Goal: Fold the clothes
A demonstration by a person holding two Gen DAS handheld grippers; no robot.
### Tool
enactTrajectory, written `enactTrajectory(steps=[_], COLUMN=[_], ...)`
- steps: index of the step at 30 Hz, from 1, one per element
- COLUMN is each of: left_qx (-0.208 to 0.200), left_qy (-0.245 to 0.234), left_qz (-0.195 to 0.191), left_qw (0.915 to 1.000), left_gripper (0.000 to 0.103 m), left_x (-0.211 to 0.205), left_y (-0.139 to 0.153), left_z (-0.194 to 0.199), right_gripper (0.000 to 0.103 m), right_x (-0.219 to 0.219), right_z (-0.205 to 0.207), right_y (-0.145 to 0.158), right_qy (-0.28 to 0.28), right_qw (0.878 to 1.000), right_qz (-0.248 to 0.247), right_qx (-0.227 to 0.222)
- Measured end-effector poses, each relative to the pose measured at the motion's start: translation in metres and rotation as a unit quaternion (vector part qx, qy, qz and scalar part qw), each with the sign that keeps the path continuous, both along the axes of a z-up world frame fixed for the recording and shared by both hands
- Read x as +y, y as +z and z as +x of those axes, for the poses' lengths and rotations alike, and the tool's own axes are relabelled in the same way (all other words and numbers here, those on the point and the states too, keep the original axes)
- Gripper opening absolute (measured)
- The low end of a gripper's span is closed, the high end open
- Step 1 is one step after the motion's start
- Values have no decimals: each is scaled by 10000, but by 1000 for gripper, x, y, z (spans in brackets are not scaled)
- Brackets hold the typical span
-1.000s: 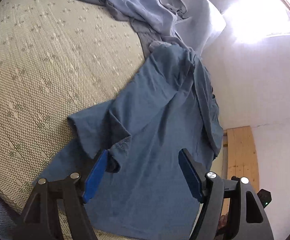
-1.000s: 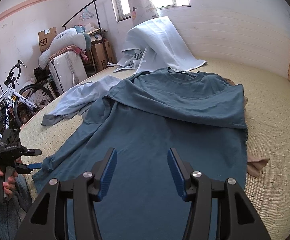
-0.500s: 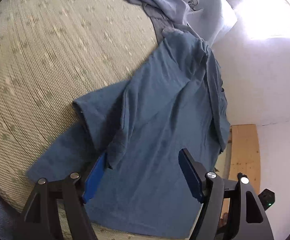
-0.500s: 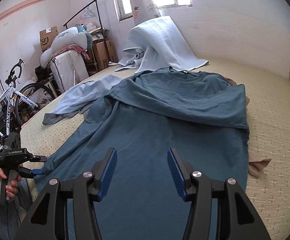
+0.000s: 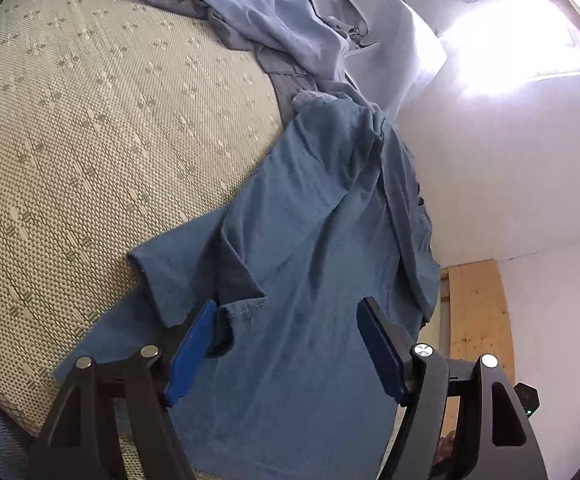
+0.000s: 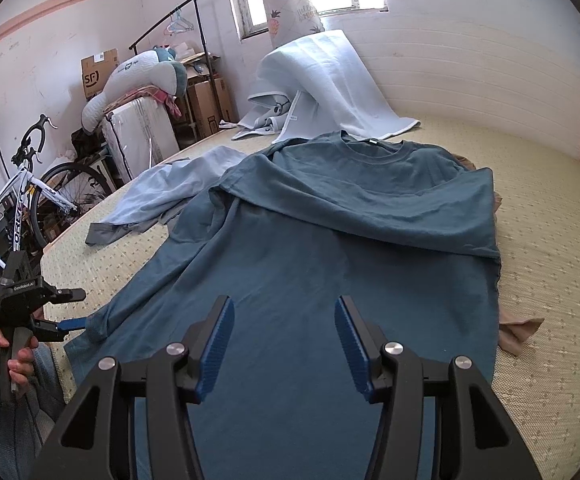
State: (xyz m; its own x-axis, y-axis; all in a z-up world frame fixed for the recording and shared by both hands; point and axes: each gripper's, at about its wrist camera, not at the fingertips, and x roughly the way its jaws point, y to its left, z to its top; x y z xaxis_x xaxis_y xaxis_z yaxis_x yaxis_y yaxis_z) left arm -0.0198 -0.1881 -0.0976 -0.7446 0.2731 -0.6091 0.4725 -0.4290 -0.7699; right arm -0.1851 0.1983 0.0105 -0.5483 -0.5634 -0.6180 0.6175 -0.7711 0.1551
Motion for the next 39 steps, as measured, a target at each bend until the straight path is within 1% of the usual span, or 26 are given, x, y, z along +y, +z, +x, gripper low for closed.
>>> enactTrajectory(steps=[6,8,12,14,17,18,19,20,21,22,24,25,26,27,31,35,39], left_qx=[36,-19,-222,-331,-523,-588,-653,-719,-777,-834,-909,-952,-972,-990,-856,-578,-202], left_qy=[62,-59,-293,-229,-56,-41,-29,-48,-70,-93,-112,-120,-101,-80,180,470,788], left_qz=[181,167,-77,-132,-233,-309,-389,-463,-529,-595,-700,-772,-835,-897,-1113,-1291,-1609], left_qw=[9998,9998,9993,9991,9983,9978,9971,9963,9955,9947,9933,9924,9917,9910,9899,9888,9836], left_gripper=[76,76,76,76,75,66,60,48,39,36,20,17,7,5,4,3,3], left_x=[-1,2,13,13,10,9,8,8,9,10,11,12,11,11,0,-23,-60], left_y=[-8,-9,-9,-12,-14,-14,-14,-14,-14,-15,-14,-13,-11,-9,10,37,83], left_z=[2,-3,-11,-5,-5,-5,-5,-4,-5,-7,-7,-7,-6,-4,4,2,-8], right_gripper=[56,56,56,56,56,56,56,56,56,56,56,56,56,56,56,56,56], right_x=[1,1,0,0,1,1,0,0,-1,-1,-1,-1,-1,-1,0,1,2], right_z=[0,0,0,0,-1,-1,-1,-1,-1,0,0,-1,-1,-1,-1,-1,-3], right_y=[0,0,-1,0,0,0,-1,-1,-1,-1,-1,-1,-1,-1,0,-1,-3], right_qy=[5,12,34,36,30,30,32,34,35,37,37,33,30,25,19,-1,-13], right_qw=[10000,10000,10000,10000,10000,10000,10000,10000,10000,10000,10000,10000,10000,10000,10000,10000,10000], right_qz=[-9,-8,11,9,0,-2,-1,0,1,0,7,6,3,3,2,-2,10], right_qx=[-8,-13,-16,-15,-20,-21,-19,-19,-20,-21,-23,-26,-32,-36,-38,-61,-97])
